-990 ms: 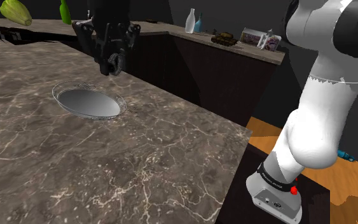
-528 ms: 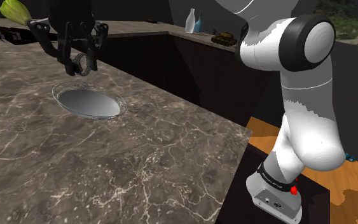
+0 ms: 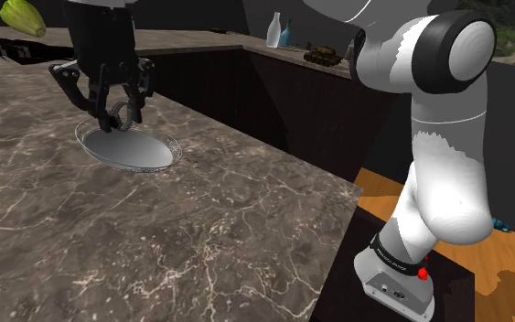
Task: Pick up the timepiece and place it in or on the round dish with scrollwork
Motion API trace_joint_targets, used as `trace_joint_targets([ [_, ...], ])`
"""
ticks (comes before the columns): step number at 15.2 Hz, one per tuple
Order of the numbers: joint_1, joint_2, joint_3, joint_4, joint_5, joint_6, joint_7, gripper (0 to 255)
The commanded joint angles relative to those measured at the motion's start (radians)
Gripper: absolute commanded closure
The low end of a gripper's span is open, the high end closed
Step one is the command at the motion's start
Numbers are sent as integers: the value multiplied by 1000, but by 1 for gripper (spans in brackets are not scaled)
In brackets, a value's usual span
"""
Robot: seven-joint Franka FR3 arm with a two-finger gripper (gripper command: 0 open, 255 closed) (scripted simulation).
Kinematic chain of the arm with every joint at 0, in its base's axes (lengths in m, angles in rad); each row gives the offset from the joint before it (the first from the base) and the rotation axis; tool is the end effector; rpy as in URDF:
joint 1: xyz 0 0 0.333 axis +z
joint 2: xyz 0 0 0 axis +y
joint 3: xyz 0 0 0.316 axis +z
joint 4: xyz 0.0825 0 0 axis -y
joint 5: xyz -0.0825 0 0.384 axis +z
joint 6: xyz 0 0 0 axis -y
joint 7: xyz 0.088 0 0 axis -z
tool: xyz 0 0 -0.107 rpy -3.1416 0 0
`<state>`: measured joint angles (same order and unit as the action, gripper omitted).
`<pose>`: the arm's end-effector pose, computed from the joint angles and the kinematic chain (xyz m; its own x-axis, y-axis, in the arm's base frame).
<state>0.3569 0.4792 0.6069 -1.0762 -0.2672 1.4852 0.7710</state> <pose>0.4870 0.4611 0.5884 0.9935 0.1138 0.0017 0.1138 -0.9935 -0.0016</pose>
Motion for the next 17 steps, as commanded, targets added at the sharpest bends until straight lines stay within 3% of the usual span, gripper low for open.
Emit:
trace_joint_targets([
  [1,-17,-17,2,-59,9,42,1,255],
  [10,-27,-26,3,-95,14,69,2,255],
  [11,-27,-26,3,-95,14,69,2,0],
  [16,-27,-26,3,-95,14,69,2,0],
  [17,-12,-12,2,-38,6,27,1,0],
])
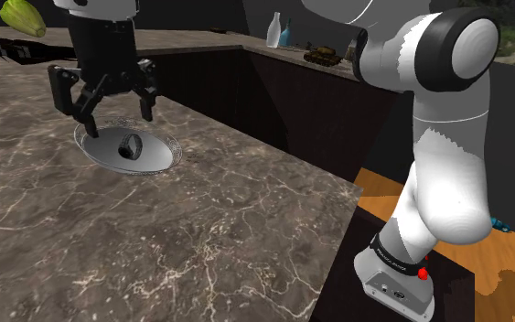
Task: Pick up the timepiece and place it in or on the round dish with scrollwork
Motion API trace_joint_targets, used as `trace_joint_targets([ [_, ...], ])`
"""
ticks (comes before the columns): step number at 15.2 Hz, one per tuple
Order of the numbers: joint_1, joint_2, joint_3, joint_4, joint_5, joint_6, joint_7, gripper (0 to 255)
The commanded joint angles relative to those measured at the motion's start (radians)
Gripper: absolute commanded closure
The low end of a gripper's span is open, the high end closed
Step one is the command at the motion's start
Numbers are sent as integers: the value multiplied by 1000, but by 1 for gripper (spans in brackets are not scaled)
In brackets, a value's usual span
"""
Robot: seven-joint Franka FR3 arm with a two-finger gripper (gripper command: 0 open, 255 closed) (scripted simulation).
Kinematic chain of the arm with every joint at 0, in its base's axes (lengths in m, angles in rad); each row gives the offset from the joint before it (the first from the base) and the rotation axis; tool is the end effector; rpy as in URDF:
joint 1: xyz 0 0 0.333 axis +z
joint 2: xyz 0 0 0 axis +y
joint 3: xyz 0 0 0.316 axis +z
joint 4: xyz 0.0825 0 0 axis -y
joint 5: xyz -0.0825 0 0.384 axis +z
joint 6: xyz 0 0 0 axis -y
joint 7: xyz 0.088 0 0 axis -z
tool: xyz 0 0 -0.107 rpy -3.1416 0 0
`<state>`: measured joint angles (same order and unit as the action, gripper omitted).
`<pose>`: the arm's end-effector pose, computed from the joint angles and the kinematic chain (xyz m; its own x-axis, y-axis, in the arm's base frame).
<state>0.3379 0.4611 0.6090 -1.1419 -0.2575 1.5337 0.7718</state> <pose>0.4872 0.4609 0.5745 0.9935 0.1135 0.0024 0.1135 -0.9935 -0.0025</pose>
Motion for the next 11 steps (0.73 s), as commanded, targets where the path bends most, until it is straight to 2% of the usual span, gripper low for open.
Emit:
trace_joint_targets([
  [1,26,24,-2,92,-13,-68,-1,0],
  [3,72,71,-10,233,-39,-161,-4,0],
  [11,72,71,-10,233,-38,-161,-5,0],
])
